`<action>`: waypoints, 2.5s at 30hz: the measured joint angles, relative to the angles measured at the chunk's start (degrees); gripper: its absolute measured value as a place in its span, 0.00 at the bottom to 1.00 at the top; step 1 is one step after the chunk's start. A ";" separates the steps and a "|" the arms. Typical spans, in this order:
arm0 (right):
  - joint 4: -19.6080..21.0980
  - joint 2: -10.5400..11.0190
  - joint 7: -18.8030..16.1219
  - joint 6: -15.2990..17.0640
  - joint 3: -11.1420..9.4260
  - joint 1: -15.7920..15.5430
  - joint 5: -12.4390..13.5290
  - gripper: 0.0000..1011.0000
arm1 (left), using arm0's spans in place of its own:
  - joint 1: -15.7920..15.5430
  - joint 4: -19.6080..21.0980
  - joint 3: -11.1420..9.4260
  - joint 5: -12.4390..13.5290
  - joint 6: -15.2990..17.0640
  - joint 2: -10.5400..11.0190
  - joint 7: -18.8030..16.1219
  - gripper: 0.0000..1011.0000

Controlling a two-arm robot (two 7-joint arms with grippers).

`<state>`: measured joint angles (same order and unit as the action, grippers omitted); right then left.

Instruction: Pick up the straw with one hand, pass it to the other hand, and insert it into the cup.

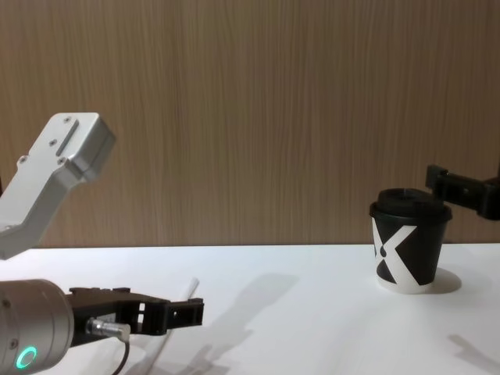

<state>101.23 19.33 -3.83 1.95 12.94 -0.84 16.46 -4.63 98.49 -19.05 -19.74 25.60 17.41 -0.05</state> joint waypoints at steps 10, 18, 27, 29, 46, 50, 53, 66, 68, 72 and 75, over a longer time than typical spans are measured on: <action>0.00 0.00 0.00 0.00 0.00 0.00 0.00 0.99 | -1.05 -1.21 -0.23 1.40 0.42 -0.57 -0.47 1.00; 0.00 0.00 0.00 0.00 0.00 0.00 0.00 0.99 | -1.39 -2.07 0.01 1.54 0.65 -1.73 -0.71 1.00; 0.00 0.00 0.00 0.00 0.00 0.00 0.00 0.99 | -1.28 -2.58 0.52 1.35 1.17 -3.06 -1.19 1.00; 0.00 0.00 0.00 0.00 0.00 0.00 0.00 0.99 | -1.23 -2.60 0.60 1.35 1.38 -3.27 -1.30 1.00; 0.00 0.00 0.00 0.00 0.00 0.00 0.00 0.99 | -1.89 -2.51 -0.02 2.65 4.02 -2.53 -0.03 1.00; 0.00 0.00 0.00 0.00 0.00 0.00 0.00 0.99 | -1.97 -2.51 -0.09 2.84 4.26 -2.43 0.23 1.00; 0.00 0.00 0.00 0.00 0.00 0.00 0.00 0.99 | -2.00 -2.54 -0.11 3.00 4.34 -2.45 0.38 1.00; 0.00 0.00 0.00 0.00 0.00 0.00 0.00 0.99 | -1.38 -2.87 0.53 3.39 3.27 -3.62 0.25 1.00; 0.00 0.00 0.00 0.00 0.00 -0.01 0.00 0.99 | -1.26 -2.90 0.66 3.38 3.09 -3.81 0.20 1.00; 0.00 0.00 0.00 0.00 0.00 0.00 0.00 0.99 | -0.89 -3.02 1.14 3.26 2.57 -4.40 0.08 1.00; 0.00 0.00 0.00 0.00 0.00 0.00 0.00 0.99 | -0.62 -3.09 1.43 3.09 2.27 -4.88 0.01 1.00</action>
<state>101.23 19.33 -3.83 1.95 12.94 -0.84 16.46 -5.26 95.39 -17.62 -16.65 27.87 12.53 -0.04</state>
